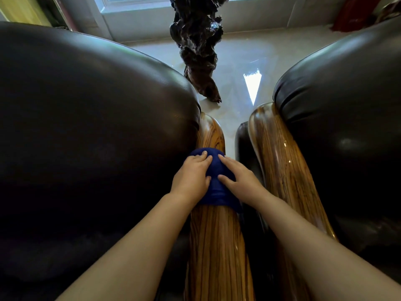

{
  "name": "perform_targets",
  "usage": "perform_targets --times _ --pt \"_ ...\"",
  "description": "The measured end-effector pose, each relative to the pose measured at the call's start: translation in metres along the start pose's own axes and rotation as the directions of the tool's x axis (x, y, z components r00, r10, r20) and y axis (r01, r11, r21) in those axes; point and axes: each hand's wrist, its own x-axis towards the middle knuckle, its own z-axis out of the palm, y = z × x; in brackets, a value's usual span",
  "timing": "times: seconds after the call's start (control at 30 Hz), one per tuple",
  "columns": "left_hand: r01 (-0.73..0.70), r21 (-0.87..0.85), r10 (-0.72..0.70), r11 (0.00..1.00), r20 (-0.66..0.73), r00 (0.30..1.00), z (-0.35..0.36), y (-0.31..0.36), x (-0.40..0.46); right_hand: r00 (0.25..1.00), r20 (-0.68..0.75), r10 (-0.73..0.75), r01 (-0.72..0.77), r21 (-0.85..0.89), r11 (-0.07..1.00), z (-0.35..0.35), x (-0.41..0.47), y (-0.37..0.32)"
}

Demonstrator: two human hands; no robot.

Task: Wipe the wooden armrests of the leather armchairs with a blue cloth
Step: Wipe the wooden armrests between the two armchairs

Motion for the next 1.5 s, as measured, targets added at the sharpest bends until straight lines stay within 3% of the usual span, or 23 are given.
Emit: perform_targets --times 0.17,0.3,0.37,0.5,0.83,1.03,1.3,1.5 --pt "-0.017 -0.063 0.018 0.998 0.023 1.0 0.004 0.008 -0.045 0.989 0.139 0.046 -0.042 -0.027 0.999 -0.008 -0.038 0.006" --pt "0.049 -0.09 -0.036 0.995 0.14 0.989 -0.003 0.014 -0.072 0.999 -0.027 0.039 -0.042 -0.113 0.993 0.002 -0.063 -0.002" --pt "0.066 -0.093 -0.046 0.993 0.195 0.98 -0.011 0.019 -0.084 0.999 -0.041 0.021 -0.027 -0.156 0.987 0.003 -0.074 -0.005" --pt "0.074 -0.162 -0.029 0.984 0.265 0.964 -0.029 0.03 -0.099 0.992 0.128 0.006 0.023 -0.224 0.974 -0.015 -0.086 -0.013" --pt "0.087 -0.413 0.023 0.907 0.254 0.967 -0.068 0.088 -0.126 0.987 0.148 -0.062 0.087 -0.173 0.981 -0.102 -0.147 -0.047" --pt "0.102 -0.523 0.05 0.846 0.268 0.962 -0.059 0.141 -0.141 0.992 0.124 -0.014 0.043 -0.227 0.973 -0.156 -0.204 -0.041" --pt "0.09 -0.546 0.097 0.833 0.304 0.948 -0.01 0.186 -0.158 0.998 0.041 0.047 -0.033 -0.296 0.955 -0.168 -0.266 0.016" --pt "0.089 -0.425 0.042 0.901 0.289 0.956 0.036 0.188 -0.169 0.999 0.029 0.016 -0.005 -0.365 0.931 -0.135 -0.278 0.052"
